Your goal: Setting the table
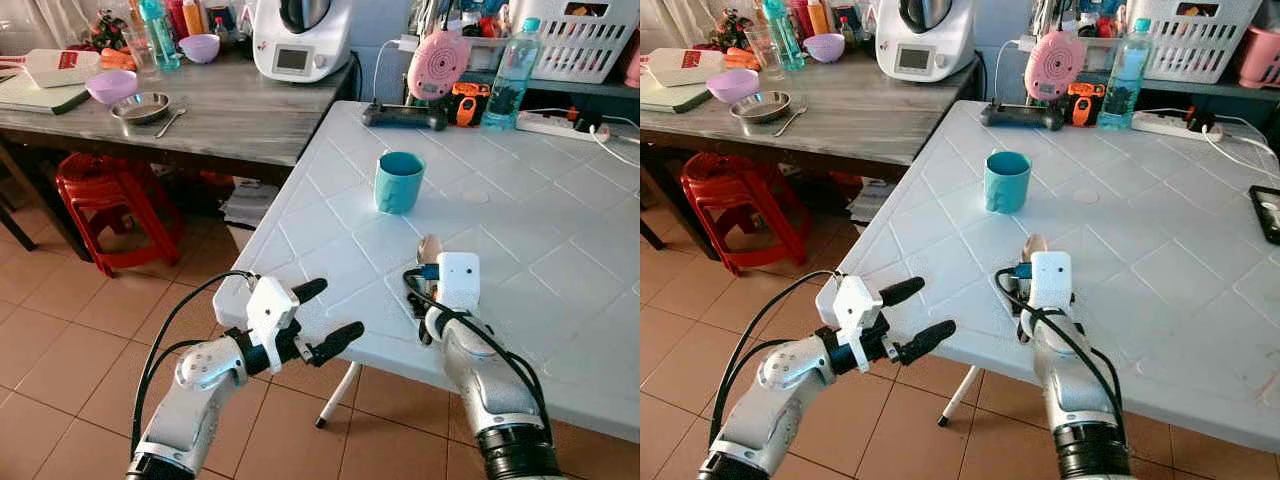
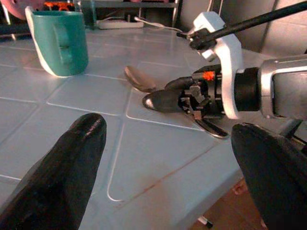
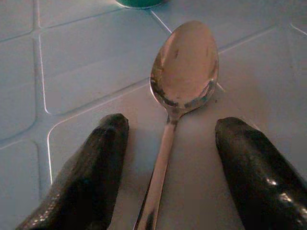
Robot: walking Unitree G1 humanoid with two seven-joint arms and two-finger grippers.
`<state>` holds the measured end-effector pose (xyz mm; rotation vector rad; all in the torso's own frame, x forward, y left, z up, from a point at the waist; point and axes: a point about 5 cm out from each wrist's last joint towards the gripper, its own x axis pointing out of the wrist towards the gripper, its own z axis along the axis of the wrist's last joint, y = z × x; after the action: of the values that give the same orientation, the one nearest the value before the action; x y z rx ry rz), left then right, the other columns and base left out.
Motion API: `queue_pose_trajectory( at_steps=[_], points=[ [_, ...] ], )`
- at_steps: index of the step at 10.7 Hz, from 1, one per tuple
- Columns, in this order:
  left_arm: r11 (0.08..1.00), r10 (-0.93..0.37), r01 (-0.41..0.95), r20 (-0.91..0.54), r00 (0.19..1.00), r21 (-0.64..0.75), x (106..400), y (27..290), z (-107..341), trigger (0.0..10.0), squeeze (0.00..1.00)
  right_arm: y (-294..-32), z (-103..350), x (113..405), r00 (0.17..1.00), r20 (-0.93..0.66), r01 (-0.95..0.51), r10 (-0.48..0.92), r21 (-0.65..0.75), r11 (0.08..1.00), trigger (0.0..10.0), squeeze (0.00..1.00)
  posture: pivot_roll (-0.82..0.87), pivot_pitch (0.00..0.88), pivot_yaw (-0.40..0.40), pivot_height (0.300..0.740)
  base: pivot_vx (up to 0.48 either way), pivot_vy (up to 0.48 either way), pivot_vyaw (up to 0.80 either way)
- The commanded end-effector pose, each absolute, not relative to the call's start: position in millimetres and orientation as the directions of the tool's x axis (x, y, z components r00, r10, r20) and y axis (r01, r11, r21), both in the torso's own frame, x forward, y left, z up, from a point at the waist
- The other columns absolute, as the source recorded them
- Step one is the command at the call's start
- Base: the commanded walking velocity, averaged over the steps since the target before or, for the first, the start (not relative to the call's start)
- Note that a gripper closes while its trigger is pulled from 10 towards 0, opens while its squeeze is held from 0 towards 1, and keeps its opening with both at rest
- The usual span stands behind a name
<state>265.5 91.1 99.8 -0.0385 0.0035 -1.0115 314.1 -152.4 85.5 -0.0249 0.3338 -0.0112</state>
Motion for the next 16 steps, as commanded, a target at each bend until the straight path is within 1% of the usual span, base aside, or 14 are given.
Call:
queue_pose_trajectory(
  at_steps=[1,2,4,5,10,14,16],
  points=[
    [0.509,-0.860,0.860,0.017,0.510,-0.027,264,90,103,10.0,0.00,-153,70,309,0.913,-0.408,0.017,-0.027,-0.029,0.999,0.0,0.00,0.02,0.044,0.046,0.740,0.000,0.000,0.00],
    [0.501,-0.865,0.865,0.016,0.502,-0.031,264,90,103,10.0,0.00,-158,68,309,0.906,-0.420,0.030,-0.050,-0.055,0.998,0.0,0.00,0.01,0.044,0.047,0.740,0.000,0.000,0.00],
    [0.496,-0.868,0.868,0.007,0.496,-0.032,264,90,102,10.0,0.00,-158,66,308,0.903,-0.428,0.036,-0.048,-0.036,0.999,0.0,0.00,0.01,0.045,0.048,0.740,0.000,0.000,0.00],
    [0.519,-0.855,0.855,-0.006,0.519,-0.012,267,91,101,10.0,0.00,-158,66,308,0.902,-0.430,0.036,-0.047,-0.033,0.999,0.0,0.00,0.01,0.045,0.049,0.740,0.000,0.000,0.00],
    [0.523,-0.852,0.853,-0.020,0.522,-0.009,269,92,98,10.0,0.00,-161,64,307,0.897,-0.438,0.049,-0.057,-0.030,0.998,0.0,0.00,0.01,0.046,0.049,0.740,0.000,0.000,0.00],
    [0.515,-0.857,0.857,-0.016,0.515,-0.012,268,90,97,10.0,0.00,-164,63,306,0.895,-0.439,0.084,-0.078,-0.007,0.996,0.0,0.00,0.01,0.046,0.050,0.740,0.000,0.000,0.00],
    [0.516,-0.857,0.857,-0.010,0.516,-0.007,268,90,98,10.0,0.00,-166,74,308,0.903,-0.415,0.137,-0.108,0.040,0.990,0.0,0.00,0.01,0.046,0.048,0.740,0.000,0.000,0.00]
  ],
)
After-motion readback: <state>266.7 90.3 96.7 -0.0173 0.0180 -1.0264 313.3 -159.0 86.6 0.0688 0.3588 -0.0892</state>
